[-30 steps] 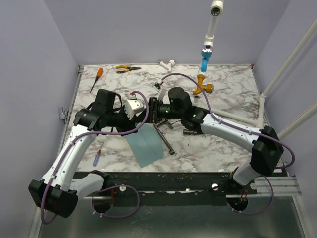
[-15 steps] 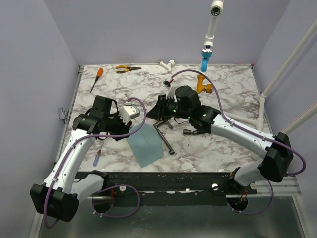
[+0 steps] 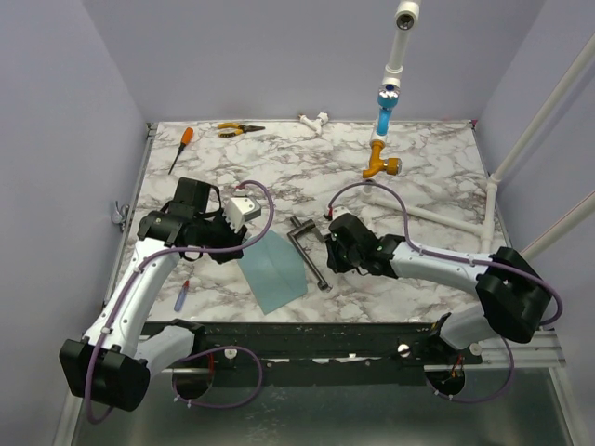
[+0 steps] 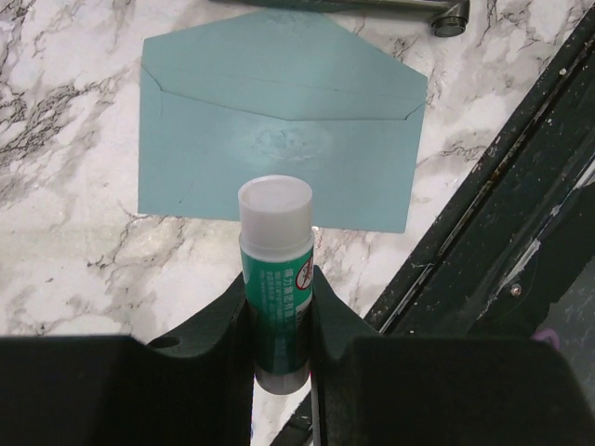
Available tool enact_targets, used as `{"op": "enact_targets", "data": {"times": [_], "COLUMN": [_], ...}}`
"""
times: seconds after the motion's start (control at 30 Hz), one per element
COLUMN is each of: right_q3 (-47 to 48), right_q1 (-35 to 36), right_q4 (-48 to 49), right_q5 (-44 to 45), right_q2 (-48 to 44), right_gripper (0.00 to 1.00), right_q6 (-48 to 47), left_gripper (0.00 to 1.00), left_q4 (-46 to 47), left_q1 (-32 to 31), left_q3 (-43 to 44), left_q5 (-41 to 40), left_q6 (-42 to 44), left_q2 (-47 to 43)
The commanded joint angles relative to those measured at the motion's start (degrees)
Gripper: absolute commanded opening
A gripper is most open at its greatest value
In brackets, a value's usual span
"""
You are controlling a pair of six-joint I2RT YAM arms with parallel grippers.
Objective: Place the letter into the envelope and seal it
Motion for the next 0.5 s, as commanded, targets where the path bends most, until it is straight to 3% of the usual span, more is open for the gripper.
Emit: {"op": "enact_targets", "data": {"times": [0.0, 0.47], "right_q3": [-2.5, -8.4], "right_q1": [0.4, 1.9], "right_q4": [3.6, 14.8], "right_q5": [4.8, 9.6], "right_q2": [2.2, 5.4], "right_gripper": [0.01, 0.13], "right_q6": [-3.1, 1.4], "left_gripper": [0.0, 0.0], "left_q4": [-0.6, -0.5], "left_q1": [0.1, 0.2], "left_q3": [1.6, 2.2], "left_q5": [2.2, 1.5], "left_q6": [-0.4, -0.7], "left_q2": [0.3, 0.8]}}
